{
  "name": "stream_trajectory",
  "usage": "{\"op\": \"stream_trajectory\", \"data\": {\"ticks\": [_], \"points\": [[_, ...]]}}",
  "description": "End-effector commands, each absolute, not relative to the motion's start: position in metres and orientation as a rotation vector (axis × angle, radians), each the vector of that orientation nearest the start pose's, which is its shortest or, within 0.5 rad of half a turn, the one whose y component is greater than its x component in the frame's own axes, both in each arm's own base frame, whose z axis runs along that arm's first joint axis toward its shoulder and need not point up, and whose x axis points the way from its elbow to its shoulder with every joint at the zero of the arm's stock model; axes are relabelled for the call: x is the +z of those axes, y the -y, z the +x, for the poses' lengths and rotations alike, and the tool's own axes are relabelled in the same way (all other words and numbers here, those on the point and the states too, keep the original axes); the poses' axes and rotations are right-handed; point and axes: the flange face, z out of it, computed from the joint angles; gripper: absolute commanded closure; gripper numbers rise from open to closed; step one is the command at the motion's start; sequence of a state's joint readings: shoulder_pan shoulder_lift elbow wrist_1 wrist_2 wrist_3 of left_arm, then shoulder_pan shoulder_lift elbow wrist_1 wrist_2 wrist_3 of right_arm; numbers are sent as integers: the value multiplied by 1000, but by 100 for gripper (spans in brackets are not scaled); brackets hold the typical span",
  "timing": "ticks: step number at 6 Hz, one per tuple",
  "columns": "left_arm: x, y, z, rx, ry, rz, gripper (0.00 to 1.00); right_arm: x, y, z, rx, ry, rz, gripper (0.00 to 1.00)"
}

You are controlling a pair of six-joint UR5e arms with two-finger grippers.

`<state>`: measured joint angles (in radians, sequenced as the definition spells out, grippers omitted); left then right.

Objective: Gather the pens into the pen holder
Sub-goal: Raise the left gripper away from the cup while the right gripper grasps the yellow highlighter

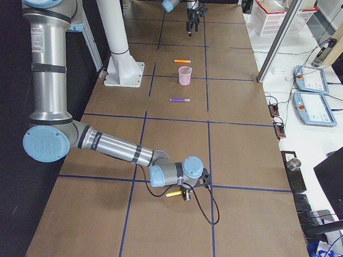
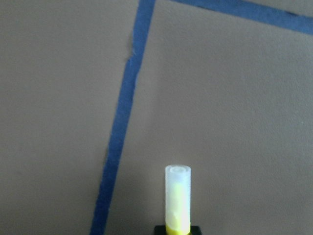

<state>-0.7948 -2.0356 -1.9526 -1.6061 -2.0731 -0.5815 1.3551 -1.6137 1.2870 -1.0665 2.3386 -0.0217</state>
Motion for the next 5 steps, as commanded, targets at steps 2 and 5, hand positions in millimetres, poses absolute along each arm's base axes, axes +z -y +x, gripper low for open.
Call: {"op": "stream_trajectory", "data": {"ticks": [2,5], "points": [[227,474,347,400,-912,378,0,622,485,-41,-309,841,383,100],[228,474,349,401,-911,374,0,419,522,-117,-418,963,632,99]]}}
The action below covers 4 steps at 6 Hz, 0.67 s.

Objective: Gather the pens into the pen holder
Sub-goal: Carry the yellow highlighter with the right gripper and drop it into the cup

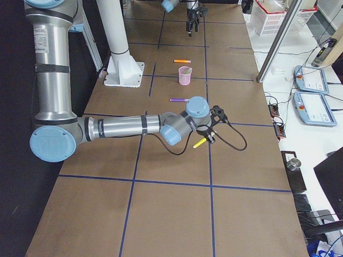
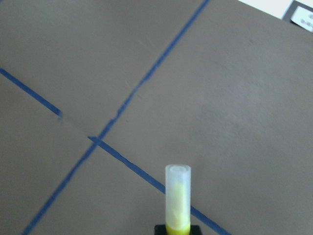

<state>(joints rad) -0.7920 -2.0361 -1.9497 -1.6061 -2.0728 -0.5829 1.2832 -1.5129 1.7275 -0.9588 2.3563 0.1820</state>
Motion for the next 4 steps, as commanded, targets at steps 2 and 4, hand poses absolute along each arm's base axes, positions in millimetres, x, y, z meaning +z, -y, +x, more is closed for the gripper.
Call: {"op": "stream_trajectory", "data": {"ticks": [2,4], "points": [[229,475,350,396,-910,367,0,314,498,-199,-219,1020,688,100],[230,475,353,398,-909,363,0,250,452,-314,8,1028,797,100]]}}
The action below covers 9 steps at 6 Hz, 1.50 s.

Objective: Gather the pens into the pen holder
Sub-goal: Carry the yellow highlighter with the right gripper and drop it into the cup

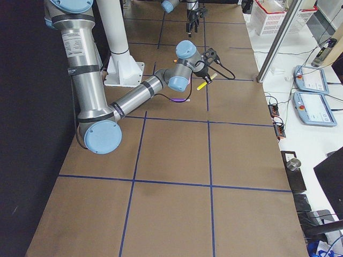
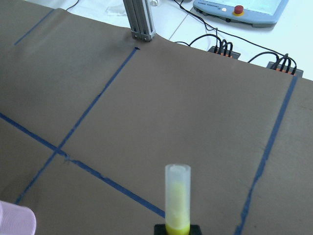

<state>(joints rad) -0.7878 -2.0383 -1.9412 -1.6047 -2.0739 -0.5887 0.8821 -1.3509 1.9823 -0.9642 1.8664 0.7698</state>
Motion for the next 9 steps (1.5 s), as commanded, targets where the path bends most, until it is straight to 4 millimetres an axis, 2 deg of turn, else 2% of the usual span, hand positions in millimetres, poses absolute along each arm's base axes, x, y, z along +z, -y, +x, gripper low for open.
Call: {"op": "stream_trajectory", "data": {"ticks": [1,2,3,4,6,7,8,9], "points": [[231,475,353,398,-908,362,0,233,414,-382,63,983,887,100],[231,475,354,400,-909,359,0,205,399,-423,128,964,902,100],[230,475,355,400,-909,359,0,192,380,-461,165,932,907,100],[230,475,355,400,-909,359,0,193,359,-489,170,907,938,100],[230,475,356,401,-910,359,0,202,350,-516,179,879,943,100],[229,475,356,400,-911,360,0,209,340,-532,180,866,941,96],[231,475,356,400,-909,357,0,202,339,-533,182,880,940,69],[229,475,356,400,-911,360,0,194,338,-534,239,927,908,3]]}}
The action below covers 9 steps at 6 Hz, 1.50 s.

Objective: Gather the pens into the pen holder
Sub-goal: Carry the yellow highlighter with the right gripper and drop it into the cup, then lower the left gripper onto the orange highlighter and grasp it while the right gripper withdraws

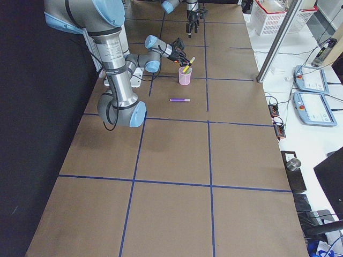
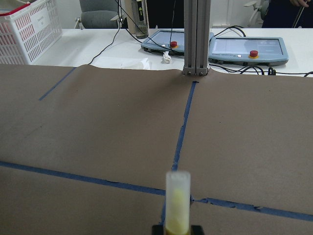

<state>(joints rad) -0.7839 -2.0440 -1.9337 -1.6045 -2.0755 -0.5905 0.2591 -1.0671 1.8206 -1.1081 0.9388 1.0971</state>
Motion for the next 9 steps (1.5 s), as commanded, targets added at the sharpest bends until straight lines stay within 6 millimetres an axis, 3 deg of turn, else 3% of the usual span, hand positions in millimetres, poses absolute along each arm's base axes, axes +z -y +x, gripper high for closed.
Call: {"op": "stream_trajectory", "data": {"ticks": [1,2,3,4,5,6,7,8,9], "points": [[229,475,358,401,-910,357,0,192,334,-536,253,987,823,1],[232,476,363,377,-909,340,0,192,349,-526,220,1006,751,1],[234,468,376,359,-915,309,0,193,374,-498,164,960,612,1],[238,458,393,306,-920,255,0,191,407,-458,132,932,427,1],[246,445,421,227,-903,196,0,196,438,-427,127,909,290,1],[258,427,464,152,-802,274,0,206,463,-396,106,888,221,1],[264,424,486,100,-770,274,0,218,488,-358,43,865,166,1],[266,425,496,92,-773,267,1,242,504,-323,-25,850,142,1],[274,434,513,30,-803,251,15,278,511,-296,-103,834,136,1]]}}
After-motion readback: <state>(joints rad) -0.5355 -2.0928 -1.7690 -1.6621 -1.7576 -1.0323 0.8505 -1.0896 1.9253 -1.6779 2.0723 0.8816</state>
